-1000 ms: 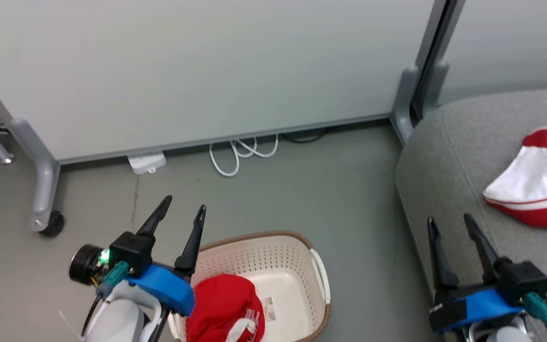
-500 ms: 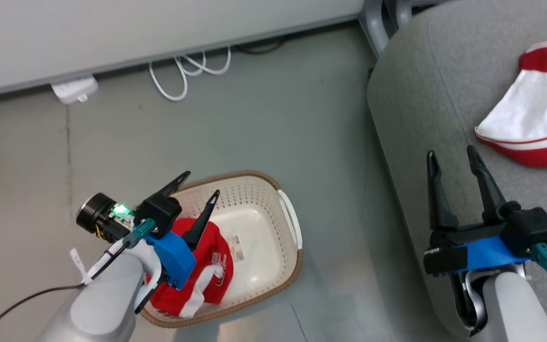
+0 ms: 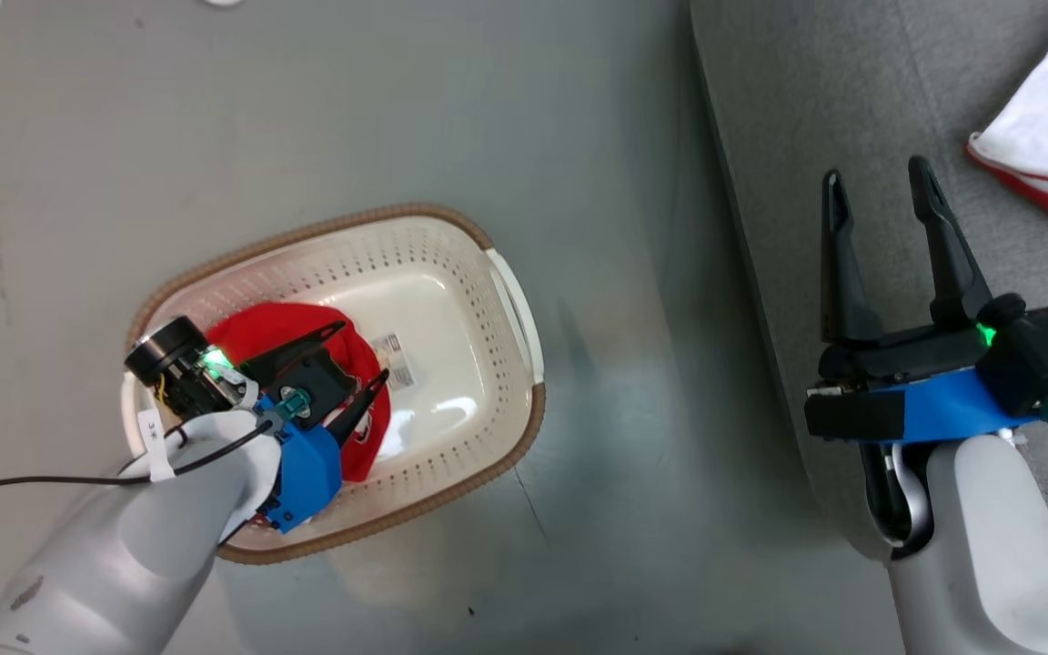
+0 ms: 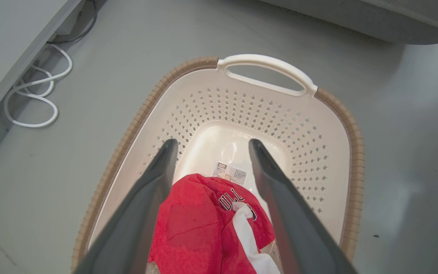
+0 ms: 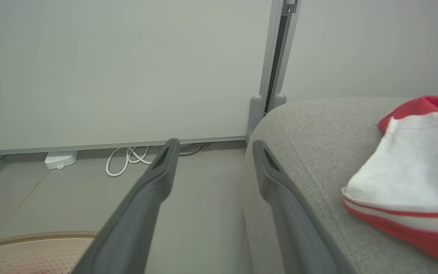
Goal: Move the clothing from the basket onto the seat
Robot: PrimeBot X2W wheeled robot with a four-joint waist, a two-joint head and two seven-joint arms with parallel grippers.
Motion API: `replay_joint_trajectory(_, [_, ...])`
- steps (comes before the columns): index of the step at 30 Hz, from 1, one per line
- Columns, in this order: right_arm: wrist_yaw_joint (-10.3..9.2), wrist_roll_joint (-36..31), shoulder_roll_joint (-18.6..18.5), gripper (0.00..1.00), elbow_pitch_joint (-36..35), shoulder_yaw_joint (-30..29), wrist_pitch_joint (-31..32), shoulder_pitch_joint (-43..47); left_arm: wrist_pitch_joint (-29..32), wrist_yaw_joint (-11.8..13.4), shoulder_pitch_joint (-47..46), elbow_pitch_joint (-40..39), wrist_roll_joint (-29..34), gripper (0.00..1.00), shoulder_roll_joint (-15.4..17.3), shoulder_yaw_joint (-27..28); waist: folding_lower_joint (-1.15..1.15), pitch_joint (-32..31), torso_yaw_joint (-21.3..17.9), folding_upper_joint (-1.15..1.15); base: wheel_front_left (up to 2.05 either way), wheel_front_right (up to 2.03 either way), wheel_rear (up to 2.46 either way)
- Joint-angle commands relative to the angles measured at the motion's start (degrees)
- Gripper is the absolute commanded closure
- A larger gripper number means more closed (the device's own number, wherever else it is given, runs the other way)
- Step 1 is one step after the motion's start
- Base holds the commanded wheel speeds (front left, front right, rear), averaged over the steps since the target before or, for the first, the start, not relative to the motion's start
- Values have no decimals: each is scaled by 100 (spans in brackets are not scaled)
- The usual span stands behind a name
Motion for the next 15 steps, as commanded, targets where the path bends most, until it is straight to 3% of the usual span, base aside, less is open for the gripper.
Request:
replay_joint_trajectory(1, [-2, -23, 26, 0, -47, 29, 0, -162, -17, 5, -162, 76, -71, 0, 72, -131, -2, 401, -128, 0, 0, 0, 0])
replay_joint_trajectory(8, [-3, -31, 28, 0, -161, 116, 0, -430, 2, 5, -649, 541, -309, 0, 137, -1119, -2, 1018, -188, 0, 0, 0, 0])
replay_joint_trajectory(15, [-3, 14, 29, 0, -293, 200, 0, -619, 144, 5, -851, 841, -157, 0, 129, -1309, -2, 1481, -240, 0, 0, 0, 0])
